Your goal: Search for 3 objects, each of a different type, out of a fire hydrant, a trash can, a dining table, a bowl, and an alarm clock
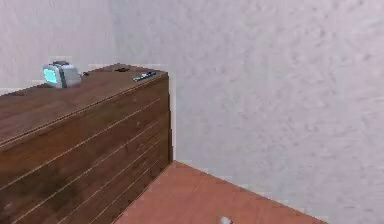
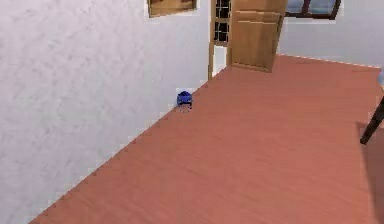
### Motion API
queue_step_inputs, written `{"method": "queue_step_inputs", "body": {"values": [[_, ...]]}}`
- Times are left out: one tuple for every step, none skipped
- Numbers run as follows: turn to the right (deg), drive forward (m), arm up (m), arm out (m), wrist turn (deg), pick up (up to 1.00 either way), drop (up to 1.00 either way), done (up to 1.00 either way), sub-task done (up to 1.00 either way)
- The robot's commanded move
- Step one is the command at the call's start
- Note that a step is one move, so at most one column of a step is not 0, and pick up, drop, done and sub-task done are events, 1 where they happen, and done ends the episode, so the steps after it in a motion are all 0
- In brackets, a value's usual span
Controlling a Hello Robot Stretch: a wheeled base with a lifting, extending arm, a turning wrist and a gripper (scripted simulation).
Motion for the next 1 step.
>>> {"method": "queue_step_inputs", "body": {"values": [[-45.0, 0.0, 0.0, 0.0, 0.0, 0.0, 0.0, 0.0, 0.0]]}}
